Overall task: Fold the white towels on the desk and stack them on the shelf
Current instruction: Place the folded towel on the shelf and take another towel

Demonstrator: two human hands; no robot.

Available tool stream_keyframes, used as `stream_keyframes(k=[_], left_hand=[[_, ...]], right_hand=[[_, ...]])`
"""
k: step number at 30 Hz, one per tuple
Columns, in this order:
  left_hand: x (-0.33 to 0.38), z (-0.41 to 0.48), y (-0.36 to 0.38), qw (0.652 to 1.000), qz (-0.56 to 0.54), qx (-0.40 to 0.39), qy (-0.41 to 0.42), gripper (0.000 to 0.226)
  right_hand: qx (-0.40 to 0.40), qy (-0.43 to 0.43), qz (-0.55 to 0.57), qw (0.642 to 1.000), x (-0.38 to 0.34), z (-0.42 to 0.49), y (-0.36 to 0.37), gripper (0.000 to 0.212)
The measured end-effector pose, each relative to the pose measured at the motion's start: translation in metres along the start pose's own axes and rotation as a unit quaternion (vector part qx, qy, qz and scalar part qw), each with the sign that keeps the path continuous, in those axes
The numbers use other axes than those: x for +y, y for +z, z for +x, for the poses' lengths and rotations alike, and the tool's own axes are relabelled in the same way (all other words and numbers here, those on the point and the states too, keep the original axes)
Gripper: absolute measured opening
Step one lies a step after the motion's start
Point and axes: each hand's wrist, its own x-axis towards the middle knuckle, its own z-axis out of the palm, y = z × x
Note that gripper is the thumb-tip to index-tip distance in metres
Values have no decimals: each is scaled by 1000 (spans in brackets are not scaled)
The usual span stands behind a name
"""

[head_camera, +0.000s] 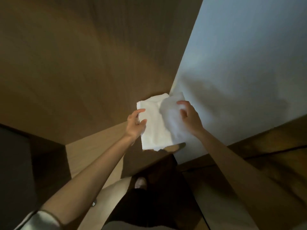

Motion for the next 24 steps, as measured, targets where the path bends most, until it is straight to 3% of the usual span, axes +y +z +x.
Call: stream_keyframes(k=[10,15,20,24], left_hand=[[-23,115,52,998,-15,31,-43,42],[-50,154,75,992,-53,35,-106,48],[-63,156,85,989,-58,-38,-130,52],[-47,139,84,991,-12,-16,-129,49]], right_hand=[[-1,29,-20,999,59,109,41,34],[-19,41,-59,997,93,149,68,42],[-144,77,-147,976,119,156,85,55],[-174,41,-151,972,108,146,73,51]])
